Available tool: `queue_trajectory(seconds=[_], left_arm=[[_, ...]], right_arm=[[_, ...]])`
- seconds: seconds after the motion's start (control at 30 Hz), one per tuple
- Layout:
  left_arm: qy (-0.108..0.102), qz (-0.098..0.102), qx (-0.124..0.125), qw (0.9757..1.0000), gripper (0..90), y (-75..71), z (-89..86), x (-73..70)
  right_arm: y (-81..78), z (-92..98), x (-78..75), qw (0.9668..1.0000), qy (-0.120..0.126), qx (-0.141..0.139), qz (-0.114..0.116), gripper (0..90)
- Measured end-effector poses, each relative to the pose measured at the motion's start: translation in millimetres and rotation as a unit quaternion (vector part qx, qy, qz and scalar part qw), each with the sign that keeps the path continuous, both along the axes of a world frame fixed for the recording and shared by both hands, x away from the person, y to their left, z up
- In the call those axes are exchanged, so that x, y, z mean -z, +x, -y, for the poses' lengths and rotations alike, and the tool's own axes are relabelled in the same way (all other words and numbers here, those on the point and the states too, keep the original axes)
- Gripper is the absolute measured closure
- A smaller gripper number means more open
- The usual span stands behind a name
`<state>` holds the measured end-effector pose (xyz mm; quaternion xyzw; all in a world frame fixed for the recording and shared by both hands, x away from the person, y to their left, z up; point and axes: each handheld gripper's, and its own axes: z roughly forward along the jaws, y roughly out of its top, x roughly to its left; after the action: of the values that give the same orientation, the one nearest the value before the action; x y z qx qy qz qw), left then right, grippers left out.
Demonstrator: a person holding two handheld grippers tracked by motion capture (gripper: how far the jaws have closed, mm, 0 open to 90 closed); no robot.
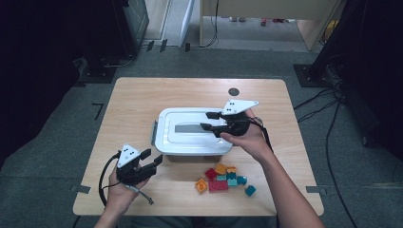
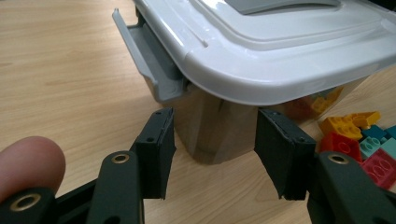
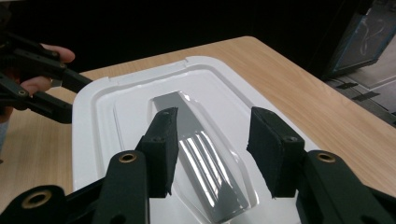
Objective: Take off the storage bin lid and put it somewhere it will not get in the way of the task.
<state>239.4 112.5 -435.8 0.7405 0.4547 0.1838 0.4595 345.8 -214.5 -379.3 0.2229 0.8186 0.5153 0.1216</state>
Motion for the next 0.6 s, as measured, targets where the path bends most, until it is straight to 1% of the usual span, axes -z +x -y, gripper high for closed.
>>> queue_trajectory(seconds=[0.1,0.23,0.37,0.6], left_arm=[[0.0,0.003,0.0,1.0,48.3,0.6,1.7,-2.0],[-0.002,0.004,0.0,1.0,48.3,1.1,1.7,-3.6],[-0.002,0.005,-0.001,1.0,48.3,1.6,1.6,-4.6],[-0.005,0.006,-0.001,1.0,48.3,3.0,0.8,-5.6]], right_arm=[[2.4,-4.2,2.5,1.0,-0.007,-0.002,-0.006,50.7],[5.2,-7.3,4.7,0.9999,-0.006,-0.007,-0.01,50.5],[6.7,-10.8,5.8,0.9997,-0.014,-0.018,-0.008,50.1],[6.7,-17.8,2.6,0.9991,-0.024,-0.034,-0.004,50.8]])
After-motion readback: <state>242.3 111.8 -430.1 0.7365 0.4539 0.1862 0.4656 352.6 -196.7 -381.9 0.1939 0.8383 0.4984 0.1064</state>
